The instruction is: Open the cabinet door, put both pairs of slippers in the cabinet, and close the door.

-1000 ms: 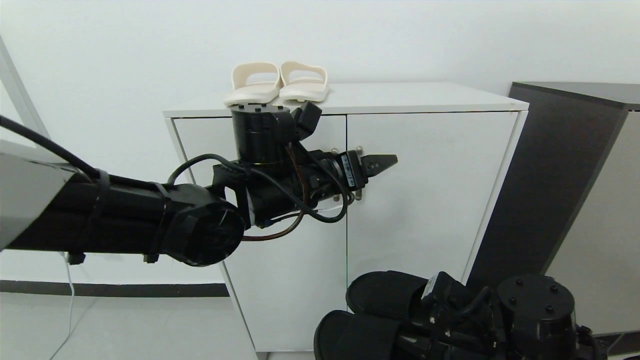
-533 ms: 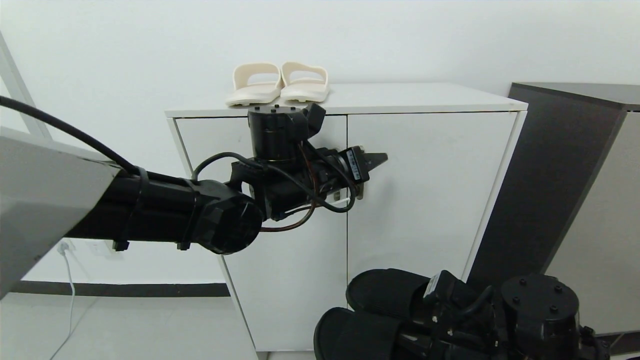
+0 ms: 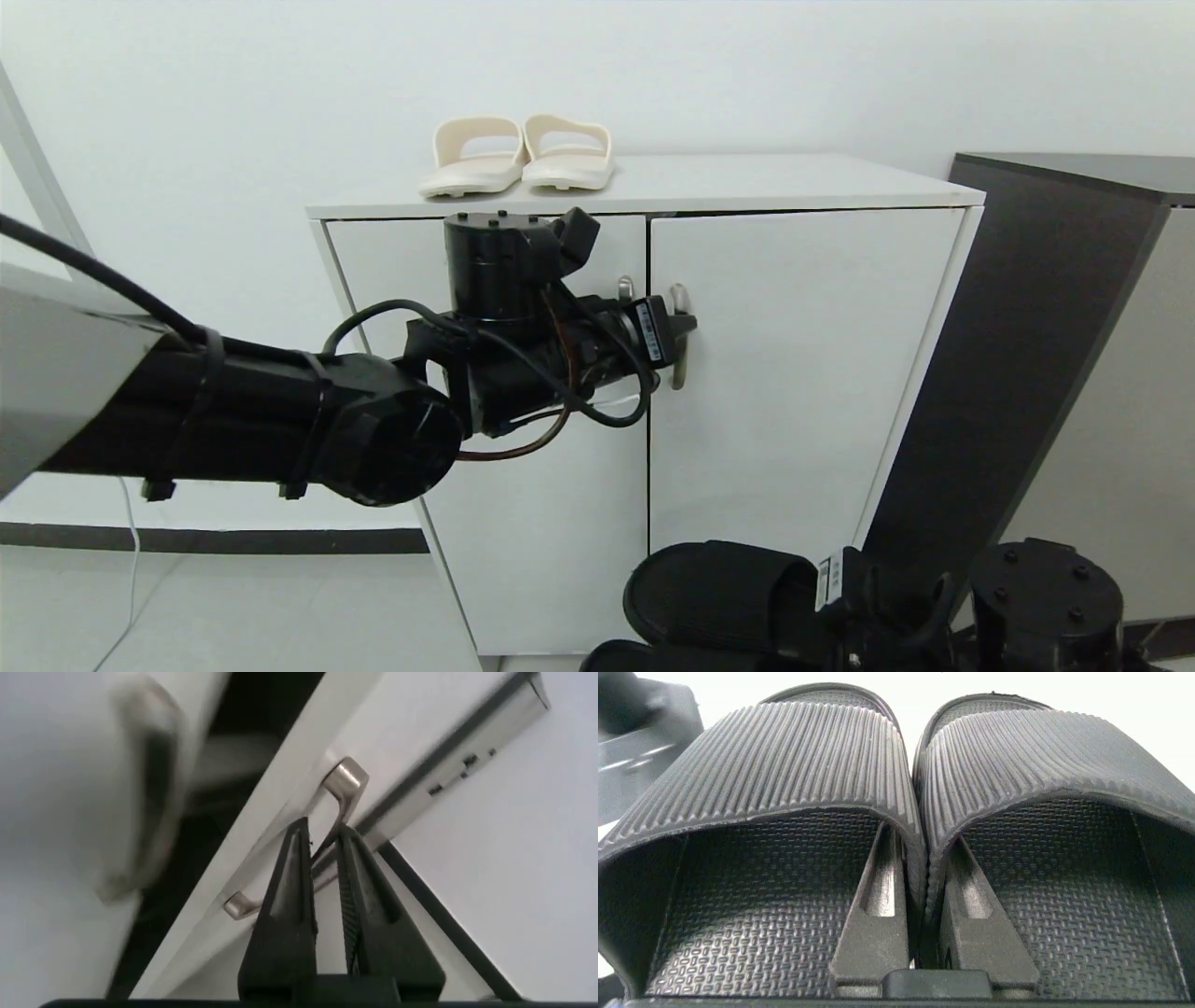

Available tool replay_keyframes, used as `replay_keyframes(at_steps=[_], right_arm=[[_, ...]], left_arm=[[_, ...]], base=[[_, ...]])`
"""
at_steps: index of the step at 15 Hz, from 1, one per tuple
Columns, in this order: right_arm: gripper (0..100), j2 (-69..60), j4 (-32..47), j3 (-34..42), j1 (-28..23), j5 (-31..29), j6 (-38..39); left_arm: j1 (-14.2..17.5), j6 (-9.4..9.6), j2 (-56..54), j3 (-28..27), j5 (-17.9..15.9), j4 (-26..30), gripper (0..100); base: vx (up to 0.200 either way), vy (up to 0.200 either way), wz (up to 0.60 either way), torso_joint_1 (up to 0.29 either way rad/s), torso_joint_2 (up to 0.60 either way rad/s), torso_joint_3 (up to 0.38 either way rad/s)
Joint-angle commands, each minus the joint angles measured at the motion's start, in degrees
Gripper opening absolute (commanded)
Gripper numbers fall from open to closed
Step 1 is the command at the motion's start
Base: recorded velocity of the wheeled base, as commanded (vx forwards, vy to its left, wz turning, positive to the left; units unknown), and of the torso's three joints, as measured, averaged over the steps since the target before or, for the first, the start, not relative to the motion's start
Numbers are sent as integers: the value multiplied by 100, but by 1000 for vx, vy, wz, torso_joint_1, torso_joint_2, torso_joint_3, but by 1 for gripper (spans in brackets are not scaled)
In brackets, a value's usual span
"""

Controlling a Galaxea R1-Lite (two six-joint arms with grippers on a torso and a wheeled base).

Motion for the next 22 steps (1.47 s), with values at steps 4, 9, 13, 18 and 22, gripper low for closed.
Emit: replay_keyframes(at_steps=[4, 9, 13, 18, 22], right_arm=[[0, -24, -64, 245, 60, 223, -24], [0, 3, -64, 297, 69, 232, -217], [0, 3, -73, 297, 95, 223, -261], [0, 38, -64, 324, 95, 223, -340], [0, 64, -55, 333, 104, 196, -340]], left_arm=[[-282, 3, -794, 725, -76, -16, 0], [-405, 3, -1418, 1252, -76, -16, 0], [-115, -6, -1225, 1121, -76, -16, 0], [69, -23, -662, 532, -85, 2, 0], [60, -23, -135, -101, -85, -25, 0]], base=[[0, 0, 0, 0, 0, 0], [0, 0, 0, 0, 0, 0], [0, 0, 0, 0, 0, 0], [0, 0, 0, 0, 0, 0], [0, 0, 0, 0, 0, 0]])
